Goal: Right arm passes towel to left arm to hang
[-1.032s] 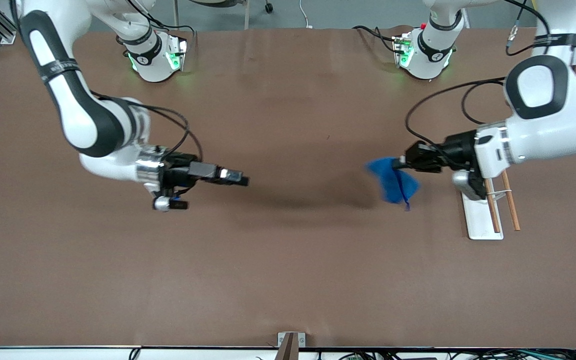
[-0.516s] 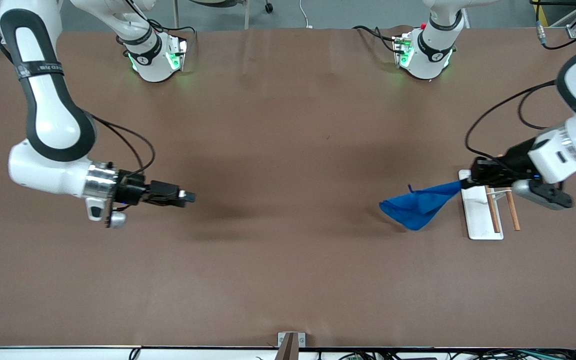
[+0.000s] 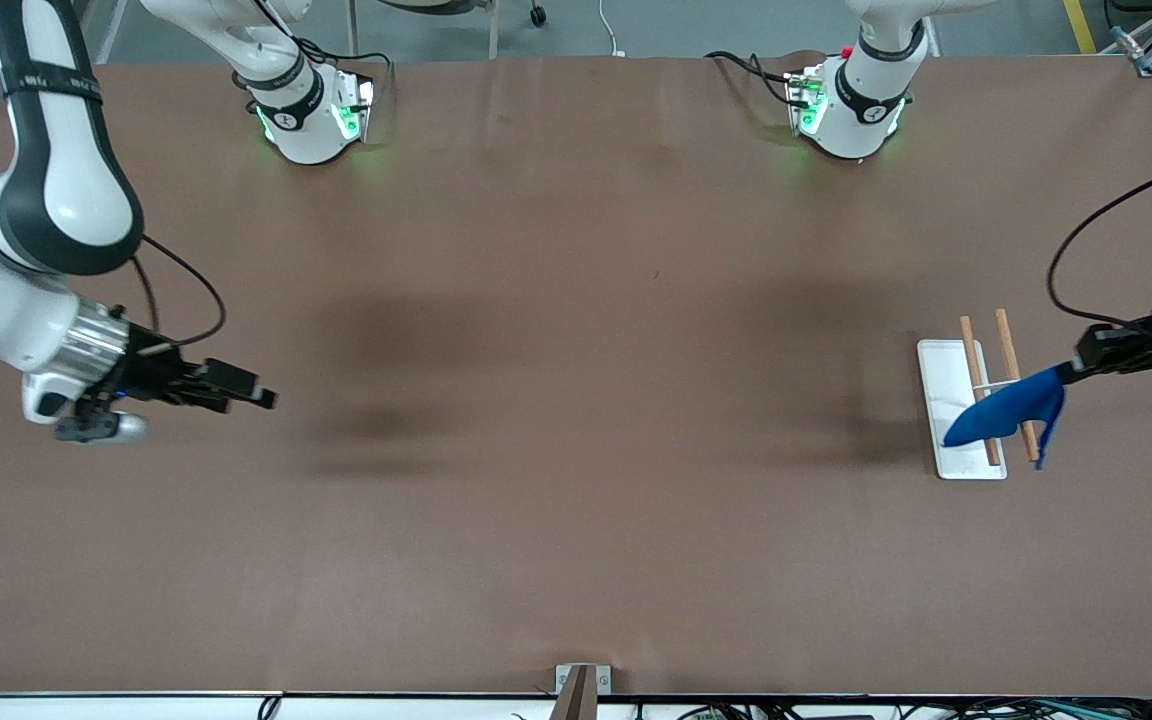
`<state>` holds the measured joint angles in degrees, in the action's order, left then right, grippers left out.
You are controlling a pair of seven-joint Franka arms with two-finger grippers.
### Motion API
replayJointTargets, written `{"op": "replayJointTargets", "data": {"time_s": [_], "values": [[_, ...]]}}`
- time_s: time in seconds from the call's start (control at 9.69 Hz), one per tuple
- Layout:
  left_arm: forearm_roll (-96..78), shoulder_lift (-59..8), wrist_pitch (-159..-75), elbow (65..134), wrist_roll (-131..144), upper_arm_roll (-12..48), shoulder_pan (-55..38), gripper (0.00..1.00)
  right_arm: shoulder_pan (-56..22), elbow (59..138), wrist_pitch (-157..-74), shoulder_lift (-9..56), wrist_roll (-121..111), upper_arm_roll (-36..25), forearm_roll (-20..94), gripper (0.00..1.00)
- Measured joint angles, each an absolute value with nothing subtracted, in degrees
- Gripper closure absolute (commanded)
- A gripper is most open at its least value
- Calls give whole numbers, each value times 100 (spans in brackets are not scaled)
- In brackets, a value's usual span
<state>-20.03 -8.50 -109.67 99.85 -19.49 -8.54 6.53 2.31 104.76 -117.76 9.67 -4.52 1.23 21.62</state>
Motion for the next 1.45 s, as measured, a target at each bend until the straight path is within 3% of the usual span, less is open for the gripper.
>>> {"op": "replayJointTargets", "data": {"time_s": [0.41,0.52,0.62,0.72,0.83,0.93,1.14,1.45], "values": [[-1969,-901,-10961,10064,-2377,-1103,1273,100,239,10430,-10884,-1,-317,-682,784,0],[-1969,-952,-10960,10087,-2377,-1101,1351,98,238,10420,-10641,-239,-303,-761,635,0],[-1969,-1036,-10952,10109,-2377,-1102,1408,89,238,10363,-10331,-434,-286,-834,457,0],[-1970,-1141,-10940,10126,-2369,-1106,1451,72,238,10146,-9924,-550,-219,-921,298,0],[-1970,-1227,-10896,10129,-2353,-1111,1539,6,239,9767,-9428,-591,-25,-999,236,0],[-1970,-1264,-10823,10128,-2353,-1120,1670,0,239,9335,-8974,-601,235,-1023,226,0],[-1973,-1248,-10719,10105,-2353,-1148,1889,0,386,8739,-8456,-578,558,-807,226,0],[-1973,-1223,-10462,10091,-2221,-1130,1912,0,525,8588,-8426,-318,618,-438,184,0]]}}
